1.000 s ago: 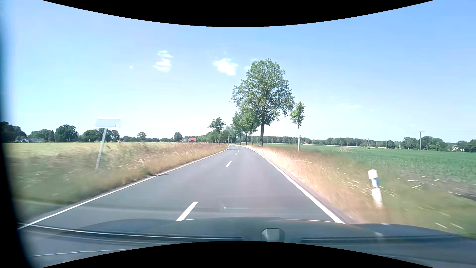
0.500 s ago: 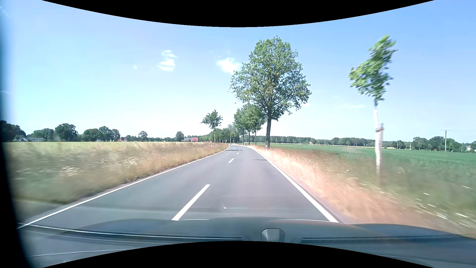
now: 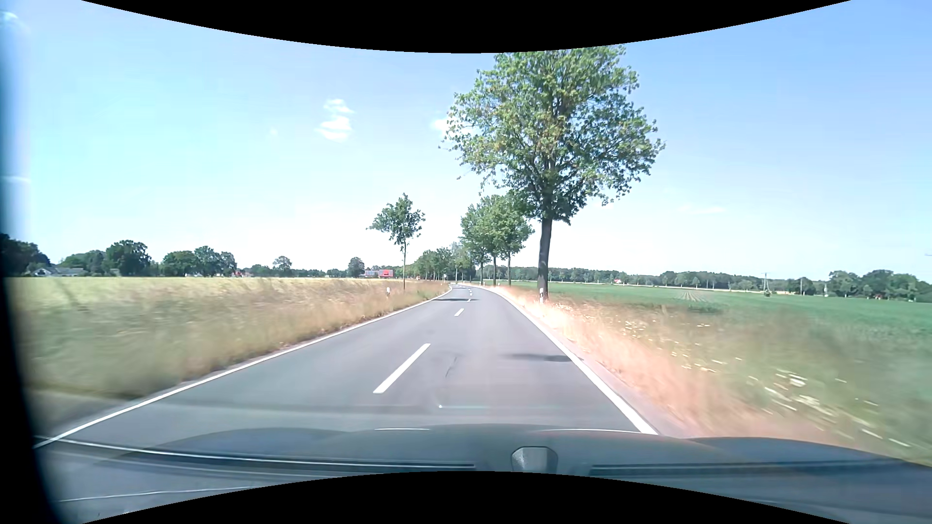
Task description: Follow the waypoints while adhering to traffic rules and regulations
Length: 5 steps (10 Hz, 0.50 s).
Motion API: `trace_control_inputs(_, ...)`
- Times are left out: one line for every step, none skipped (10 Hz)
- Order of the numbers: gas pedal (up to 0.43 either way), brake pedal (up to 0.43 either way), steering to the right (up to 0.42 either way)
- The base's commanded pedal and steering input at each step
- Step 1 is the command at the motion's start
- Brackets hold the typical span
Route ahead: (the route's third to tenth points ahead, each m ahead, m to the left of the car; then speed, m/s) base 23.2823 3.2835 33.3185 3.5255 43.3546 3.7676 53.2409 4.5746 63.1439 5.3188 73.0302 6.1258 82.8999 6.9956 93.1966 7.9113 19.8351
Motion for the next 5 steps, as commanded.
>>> trace_control_inputs(0.220,0.006,-0.005)
trace_control_inputs(0.220,0.006,-0.005)
trace_control_inputs(0.220,0.006,-0.005)
trace_control_inputs(0.228,0.006,-0.005)
trace_control_inputs(0.228,0.006,-0.005)
